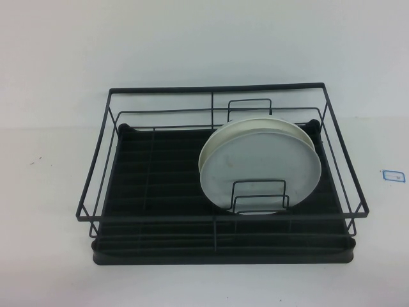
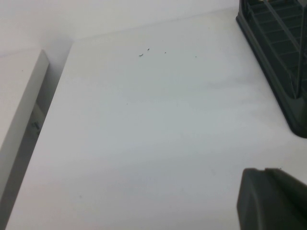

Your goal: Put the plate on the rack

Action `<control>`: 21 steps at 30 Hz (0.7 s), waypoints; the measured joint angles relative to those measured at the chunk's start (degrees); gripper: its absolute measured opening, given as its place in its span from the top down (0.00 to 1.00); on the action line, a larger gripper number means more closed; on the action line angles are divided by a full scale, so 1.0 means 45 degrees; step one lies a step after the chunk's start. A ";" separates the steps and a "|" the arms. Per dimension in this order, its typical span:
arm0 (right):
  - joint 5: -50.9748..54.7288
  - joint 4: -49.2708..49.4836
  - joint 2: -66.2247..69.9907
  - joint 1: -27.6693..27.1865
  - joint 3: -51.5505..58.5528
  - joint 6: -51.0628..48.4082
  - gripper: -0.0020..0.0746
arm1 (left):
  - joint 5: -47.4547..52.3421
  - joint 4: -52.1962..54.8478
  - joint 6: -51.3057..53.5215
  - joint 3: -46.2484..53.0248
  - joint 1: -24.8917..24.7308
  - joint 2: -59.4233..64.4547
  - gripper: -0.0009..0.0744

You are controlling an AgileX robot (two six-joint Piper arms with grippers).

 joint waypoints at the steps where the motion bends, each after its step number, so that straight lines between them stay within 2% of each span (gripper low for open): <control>1: 0.0000 0.0000 0.0000 0.0000 0.0000 0.0000 0.60 | 0.0000 0.0000 0.0000 0.0000 0.0000 0.0000 0.99; 21: -0.0290 0.0179 0.0000 0.0000 0.0000 -0.0020 0.60 | 0.0000 0.0000 0.0000 0.0000 0.0000 0.0000 0.99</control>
